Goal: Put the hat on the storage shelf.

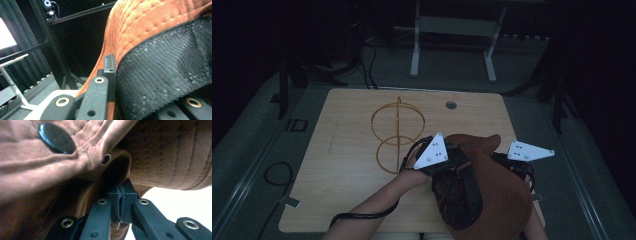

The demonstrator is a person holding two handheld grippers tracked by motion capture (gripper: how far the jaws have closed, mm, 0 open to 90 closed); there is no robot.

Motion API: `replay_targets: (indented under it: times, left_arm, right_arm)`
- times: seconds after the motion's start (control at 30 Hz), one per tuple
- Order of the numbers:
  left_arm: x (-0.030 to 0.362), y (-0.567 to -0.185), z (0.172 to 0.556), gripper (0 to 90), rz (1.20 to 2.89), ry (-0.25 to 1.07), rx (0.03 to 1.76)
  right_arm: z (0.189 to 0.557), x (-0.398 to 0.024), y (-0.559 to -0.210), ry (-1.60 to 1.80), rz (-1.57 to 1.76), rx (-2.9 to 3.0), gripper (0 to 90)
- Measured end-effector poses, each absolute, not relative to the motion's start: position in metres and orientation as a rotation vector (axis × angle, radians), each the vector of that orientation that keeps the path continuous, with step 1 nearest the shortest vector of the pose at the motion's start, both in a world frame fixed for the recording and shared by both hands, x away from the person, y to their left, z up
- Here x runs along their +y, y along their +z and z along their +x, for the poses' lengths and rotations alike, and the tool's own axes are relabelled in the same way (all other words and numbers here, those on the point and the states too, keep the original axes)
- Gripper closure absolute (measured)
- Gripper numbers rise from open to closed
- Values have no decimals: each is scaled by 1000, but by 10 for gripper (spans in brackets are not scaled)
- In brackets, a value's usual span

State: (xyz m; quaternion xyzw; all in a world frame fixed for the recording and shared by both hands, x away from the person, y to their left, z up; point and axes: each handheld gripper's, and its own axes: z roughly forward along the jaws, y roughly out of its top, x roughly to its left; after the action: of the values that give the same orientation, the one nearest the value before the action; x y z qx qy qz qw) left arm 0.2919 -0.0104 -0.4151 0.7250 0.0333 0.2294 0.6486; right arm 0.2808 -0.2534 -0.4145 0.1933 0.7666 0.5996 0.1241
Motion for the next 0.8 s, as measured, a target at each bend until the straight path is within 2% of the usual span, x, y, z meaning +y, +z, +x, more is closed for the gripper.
replay_targets:
  times: [0.1, 0.27, 0.43, 0.8]
  left_arm:
    - [-10, -411, 292, 808, 1660, 520, 86]
    - [-3, -406, 295, 633, 1666, 513, 113]
    - [2, -404, 295, 572, 1681, 533, 146]
    - [24, -399, 291, 528, 1690, 575, 228]
  right_arm:
    - [280, -255, -414, 1749, 564, 2236, 883]
    - [279, -258, -411, 1748, 578, 2217, 885]
    - [282, -270, -403, 1783, 617, 2158, 885]
    - [286, -284, -386, 1789, 664, 2060, 886]
